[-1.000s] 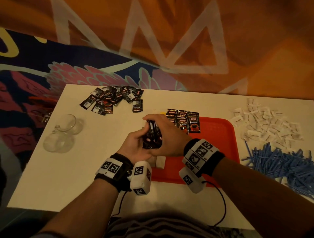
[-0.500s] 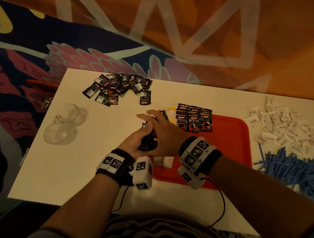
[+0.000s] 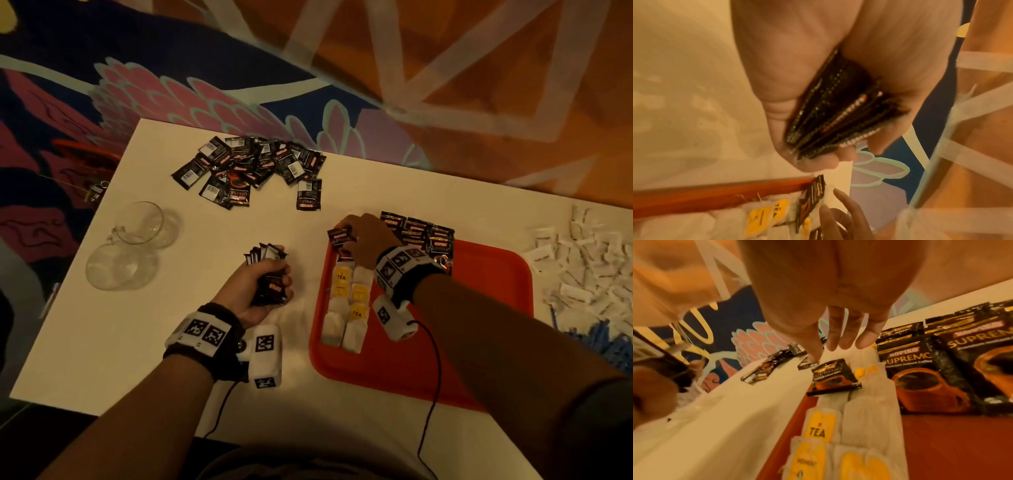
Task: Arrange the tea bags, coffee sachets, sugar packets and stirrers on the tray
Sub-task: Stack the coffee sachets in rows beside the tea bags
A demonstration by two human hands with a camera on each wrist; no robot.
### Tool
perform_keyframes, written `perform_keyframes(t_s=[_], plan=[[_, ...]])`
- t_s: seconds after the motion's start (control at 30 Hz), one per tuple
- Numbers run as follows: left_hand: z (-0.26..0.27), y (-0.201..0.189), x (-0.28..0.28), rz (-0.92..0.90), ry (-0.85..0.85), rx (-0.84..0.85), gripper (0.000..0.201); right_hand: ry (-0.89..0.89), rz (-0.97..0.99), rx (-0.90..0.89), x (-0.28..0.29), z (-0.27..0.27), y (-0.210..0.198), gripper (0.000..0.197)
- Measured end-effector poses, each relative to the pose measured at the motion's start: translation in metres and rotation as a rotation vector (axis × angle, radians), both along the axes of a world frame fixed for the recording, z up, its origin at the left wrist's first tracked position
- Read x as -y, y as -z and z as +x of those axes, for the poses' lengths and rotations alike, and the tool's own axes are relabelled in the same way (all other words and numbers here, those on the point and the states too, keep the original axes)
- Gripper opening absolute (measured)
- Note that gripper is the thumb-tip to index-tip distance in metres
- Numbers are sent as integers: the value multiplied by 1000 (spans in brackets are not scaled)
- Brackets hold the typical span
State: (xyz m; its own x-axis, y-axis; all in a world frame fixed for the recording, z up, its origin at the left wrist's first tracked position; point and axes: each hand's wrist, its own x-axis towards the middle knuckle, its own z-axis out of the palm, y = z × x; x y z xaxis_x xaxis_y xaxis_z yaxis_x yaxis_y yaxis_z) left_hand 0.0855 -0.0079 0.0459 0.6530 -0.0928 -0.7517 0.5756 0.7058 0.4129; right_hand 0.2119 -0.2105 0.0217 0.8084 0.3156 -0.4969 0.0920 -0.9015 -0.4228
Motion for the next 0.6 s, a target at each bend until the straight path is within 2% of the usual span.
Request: perform_keyframes(t_s=[0.07, 0.17, 0.23, 0.43, 0.6], plan=[[-4, 2, -4, 31, 14, 5, 22, -65, -114, -8, -7, 8, 10, 54], [-9, 7, -11, 69, -6, 15, 30, -145, -261, -2, -14, 13, 18, 77], [-11, 10, -15, 79, -22, 10, 36, -168, -289, 13, -16, 14, 20, 82], [-10, 14, -17, 107, -36, 4, 49, -173, -246, 71, -13, 14, 20, 59], [1, 4, -7, 241, 10, 84, 39, 57, 61, -23, 1, 15, 3, 26]])
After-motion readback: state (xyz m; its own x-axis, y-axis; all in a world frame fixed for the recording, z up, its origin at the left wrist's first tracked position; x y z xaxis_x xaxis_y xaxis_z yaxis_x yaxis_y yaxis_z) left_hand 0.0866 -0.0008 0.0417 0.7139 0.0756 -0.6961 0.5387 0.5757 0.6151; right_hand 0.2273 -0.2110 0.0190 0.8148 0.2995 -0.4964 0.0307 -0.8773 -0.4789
